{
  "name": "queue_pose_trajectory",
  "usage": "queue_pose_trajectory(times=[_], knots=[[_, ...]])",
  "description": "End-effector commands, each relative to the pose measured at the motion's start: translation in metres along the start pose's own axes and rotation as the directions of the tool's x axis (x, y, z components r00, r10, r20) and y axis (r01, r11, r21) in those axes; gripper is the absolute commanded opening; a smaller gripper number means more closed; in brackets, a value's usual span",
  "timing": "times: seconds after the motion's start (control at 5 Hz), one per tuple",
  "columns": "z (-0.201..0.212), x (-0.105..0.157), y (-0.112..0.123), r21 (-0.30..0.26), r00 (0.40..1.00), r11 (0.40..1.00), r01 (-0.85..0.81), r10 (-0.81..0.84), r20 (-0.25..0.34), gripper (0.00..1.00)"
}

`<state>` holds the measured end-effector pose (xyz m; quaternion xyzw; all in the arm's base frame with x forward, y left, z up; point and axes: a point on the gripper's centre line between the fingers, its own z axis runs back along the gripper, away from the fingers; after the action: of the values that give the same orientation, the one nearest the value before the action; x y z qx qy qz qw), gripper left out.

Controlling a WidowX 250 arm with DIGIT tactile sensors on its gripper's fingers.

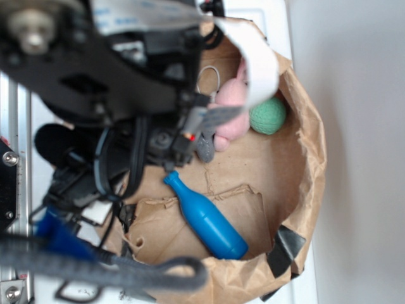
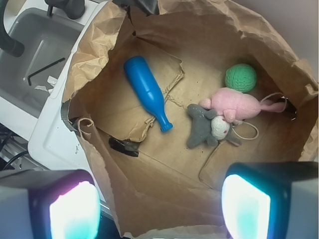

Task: Grab the blue bottle.

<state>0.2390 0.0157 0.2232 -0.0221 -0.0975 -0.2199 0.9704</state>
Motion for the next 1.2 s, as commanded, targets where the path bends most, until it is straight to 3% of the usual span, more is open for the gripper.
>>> queue_pose_trajectory(times=[0.0,0.4,0.6,0.8,1.0], knots=[[-0.038,0.007,-0.001,0.096,1.0,0.995,-0.028,0.028,-0.003,1.0],[-0.097,0.023,0.01,0.239,0.996,0.967,-0.091,0.092,0.007,1.0],[-0.104,0.034,-0.024,0.224,0.999,0.974,0.035,-0.039,0.011,1.0],[-0.107,0.049,-0.039,0.222,0.994,0.973,0.06,-0.078,0.071,1.0],[-0.115,0.068,-0.049,0.195,0.994,0.978,0.078,-0.092,0.065,1.0]])
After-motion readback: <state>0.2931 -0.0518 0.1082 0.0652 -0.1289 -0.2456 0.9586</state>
